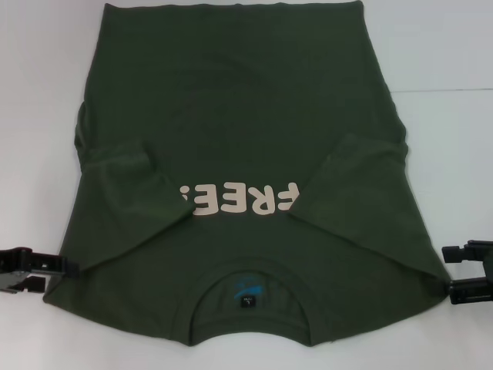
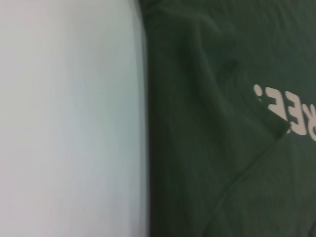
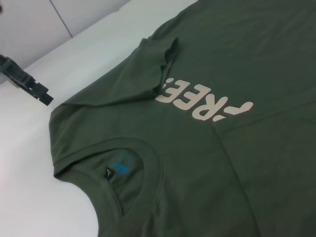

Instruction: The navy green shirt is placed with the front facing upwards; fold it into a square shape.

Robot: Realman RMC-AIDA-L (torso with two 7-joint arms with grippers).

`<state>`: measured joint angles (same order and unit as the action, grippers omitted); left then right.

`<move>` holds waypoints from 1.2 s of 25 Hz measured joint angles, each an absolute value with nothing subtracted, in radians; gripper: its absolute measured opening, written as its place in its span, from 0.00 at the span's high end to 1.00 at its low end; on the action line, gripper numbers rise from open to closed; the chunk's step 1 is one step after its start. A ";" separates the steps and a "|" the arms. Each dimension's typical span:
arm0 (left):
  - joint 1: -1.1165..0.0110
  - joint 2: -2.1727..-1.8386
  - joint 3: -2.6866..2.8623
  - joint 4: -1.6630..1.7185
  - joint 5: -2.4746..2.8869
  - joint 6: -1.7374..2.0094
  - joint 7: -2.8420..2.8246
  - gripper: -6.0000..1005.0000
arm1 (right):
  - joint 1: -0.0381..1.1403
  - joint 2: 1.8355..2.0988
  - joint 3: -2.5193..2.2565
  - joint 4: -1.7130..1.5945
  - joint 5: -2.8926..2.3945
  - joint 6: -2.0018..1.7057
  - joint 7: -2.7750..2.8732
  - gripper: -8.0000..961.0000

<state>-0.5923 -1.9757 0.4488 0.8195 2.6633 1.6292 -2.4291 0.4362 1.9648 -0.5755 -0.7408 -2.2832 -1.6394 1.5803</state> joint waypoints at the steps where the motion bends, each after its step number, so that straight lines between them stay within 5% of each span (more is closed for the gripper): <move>1: -0.593 -1.976 0.449 0.818 2.666 1.624 -2.429 0.20 | 0.436 1.966 -0.576 -0.741 -2.283 -1.640 1.570 0.04; 30: -0.606 -1.988 0.539 0.815 2.693 1.538 -2.456 0.20 | 0.435 1.977 -0.569 -0.753 -2.278 -1.631 1.519 0.04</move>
